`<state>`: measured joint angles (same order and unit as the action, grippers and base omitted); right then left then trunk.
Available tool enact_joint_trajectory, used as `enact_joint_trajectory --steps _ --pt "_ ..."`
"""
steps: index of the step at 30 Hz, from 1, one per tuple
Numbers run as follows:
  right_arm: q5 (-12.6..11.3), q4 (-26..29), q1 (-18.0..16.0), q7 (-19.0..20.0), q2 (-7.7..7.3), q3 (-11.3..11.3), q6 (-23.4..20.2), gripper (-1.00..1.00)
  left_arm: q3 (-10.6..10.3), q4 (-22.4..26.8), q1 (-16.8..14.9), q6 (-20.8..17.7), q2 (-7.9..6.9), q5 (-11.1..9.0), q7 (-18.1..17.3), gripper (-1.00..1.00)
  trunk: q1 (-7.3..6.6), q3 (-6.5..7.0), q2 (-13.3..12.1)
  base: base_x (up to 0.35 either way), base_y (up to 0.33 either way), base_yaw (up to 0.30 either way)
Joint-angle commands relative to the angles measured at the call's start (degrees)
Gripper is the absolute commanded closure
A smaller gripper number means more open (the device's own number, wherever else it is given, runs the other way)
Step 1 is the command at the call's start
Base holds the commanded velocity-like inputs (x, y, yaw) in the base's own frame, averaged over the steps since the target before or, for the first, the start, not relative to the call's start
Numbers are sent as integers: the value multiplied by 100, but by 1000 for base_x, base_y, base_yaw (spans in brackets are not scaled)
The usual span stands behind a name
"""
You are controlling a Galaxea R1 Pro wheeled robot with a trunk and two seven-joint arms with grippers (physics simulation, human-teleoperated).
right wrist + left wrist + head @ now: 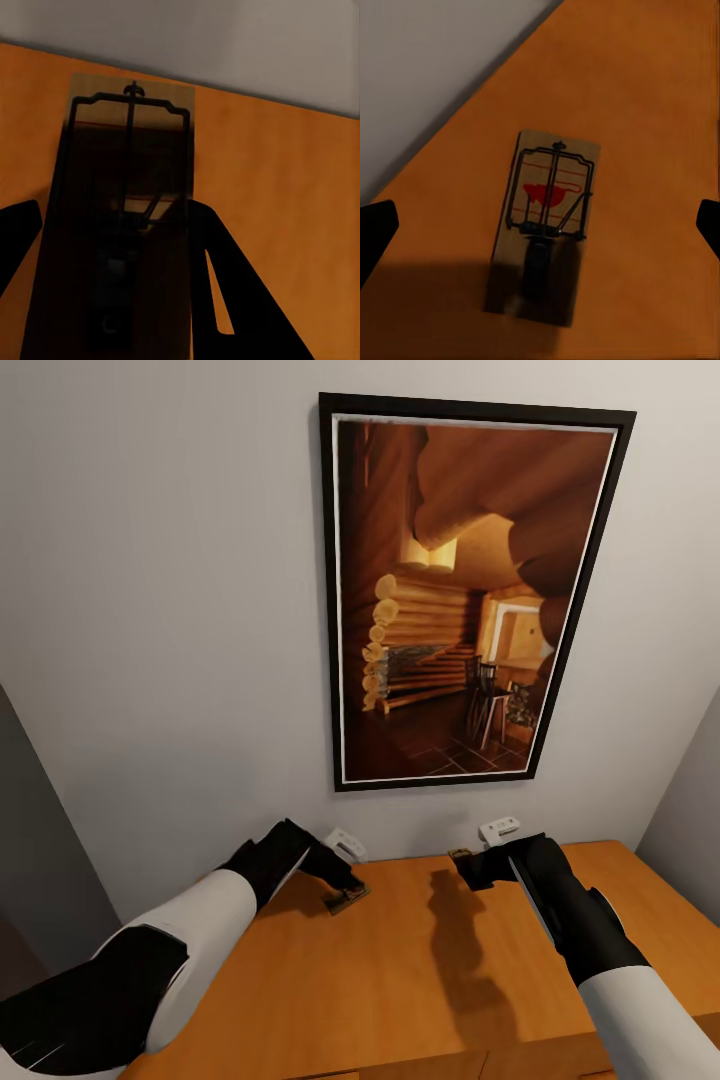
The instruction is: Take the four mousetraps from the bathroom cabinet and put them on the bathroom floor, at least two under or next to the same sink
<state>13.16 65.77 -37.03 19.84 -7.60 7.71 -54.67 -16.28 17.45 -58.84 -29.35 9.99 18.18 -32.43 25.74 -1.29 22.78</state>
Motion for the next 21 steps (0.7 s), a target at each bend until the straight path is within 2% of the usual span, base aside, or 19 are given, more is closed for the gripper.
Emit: enact_joint_trajectory --steps 1,2,7,17,21 --pt "60 6 -6 46 -5 11 -18 100 -52 9 -2 16 1 61 -59 -100 4 -14 13 0 0 0" --pt "58 6 -6 46 -5 11 -18 100 -164 7 0 67 1 60 -89 -100 4 -14 13 0 0 0" --pt "56 6 -6 46 -5 11 -18 100 -331 7 4 139 1 55 -112 -100 4 -14 13 0 0 0" --pt "55 6 -6 54 -5 19 -18 100 -366 13 4 148 1 70 -99 -100 4 -14 13 0 0 0" --pt "55 6 -6 55 -5 20 -18 100 -372 13 4 149 1 71 -97 -100 4 -12 13 0 0 -109"
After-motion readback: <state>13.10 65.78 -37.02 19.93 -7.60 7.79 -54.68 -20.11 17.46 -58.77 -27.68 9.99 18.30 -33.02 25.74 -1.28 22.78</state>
